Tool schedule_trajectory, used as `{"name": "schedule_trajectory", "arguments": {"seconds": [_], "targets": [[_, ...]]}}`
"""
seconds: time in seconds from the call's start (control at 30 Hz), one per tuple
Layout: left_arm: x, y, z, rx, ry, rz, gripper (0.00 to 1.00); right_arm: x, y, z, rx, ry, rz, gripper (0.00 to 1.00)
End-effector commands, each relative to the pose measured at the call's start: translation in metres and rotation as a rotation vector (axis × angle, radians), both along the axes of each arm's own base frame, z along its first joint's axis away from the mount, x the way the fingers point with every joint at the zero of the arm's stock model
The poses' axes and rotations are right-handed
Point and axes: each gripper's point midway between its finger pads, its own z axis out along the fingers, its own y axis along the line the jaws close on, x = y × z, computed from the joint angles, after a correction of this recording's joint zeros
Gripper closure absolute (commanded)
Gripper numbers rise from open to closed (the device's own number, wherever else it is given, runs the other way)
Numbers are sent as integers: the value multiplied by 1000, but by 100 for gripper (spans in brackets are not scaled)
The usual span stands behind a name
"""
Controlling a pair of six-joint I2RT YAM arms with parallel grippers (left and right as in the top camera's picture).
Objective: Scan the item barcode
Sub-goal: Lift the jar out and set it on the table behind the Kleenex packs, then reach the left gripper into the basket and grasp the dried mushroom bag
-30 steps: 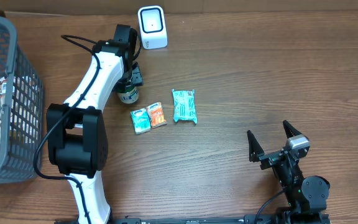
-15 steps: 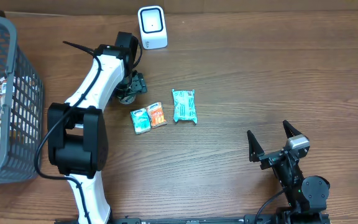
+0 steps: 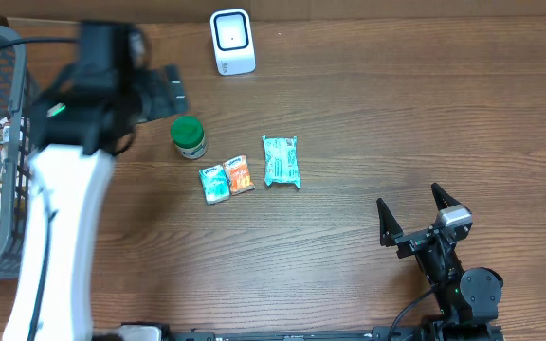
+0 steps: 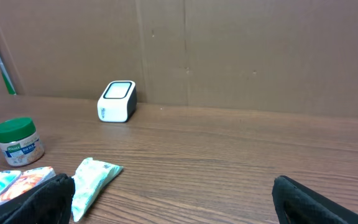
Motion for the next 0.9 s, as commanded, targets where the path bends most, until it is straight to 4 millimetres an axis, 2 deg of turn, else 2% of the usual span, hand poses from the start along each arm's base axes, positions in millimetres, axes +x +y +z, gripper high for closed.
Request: {"name": "schedule_trajectory", "arguments": {"seconds": [0.0,0.1,0.27,0.33,0.4,0.47,0.53,0.63,0.87], "targets": [[-19,41,28,28,-66,79,0,0,-1,-2,-1,-5,-7,0],[-37,89,51,28,-143,217,1,0,-1,-2,-1,-5,-7,0],[-56,166,87,17,-310,414,0,0,-1,-2,-1,-5,-7,0],[-65,198,93,8,-356,518,0,0,-1,-2,-1,-5,-7,0],[-77,232,91,-7,-372,637,0,0,-1,-2,-1,-5,-7,0],[-87,258,79,-21,-349,724,0,0,-1,-2,-1,-5,-7,0],[-95,279,59,-37,-288,781,1,0,-1,-2,-1,-5,-7,0],[-102,302,17,-71,-155,822,0,0,-1,-2,-1,-5,-7,0],[-93,324,-82,-192,90,676,1,0,-1,-2,-1,-5,-7,0]]}}
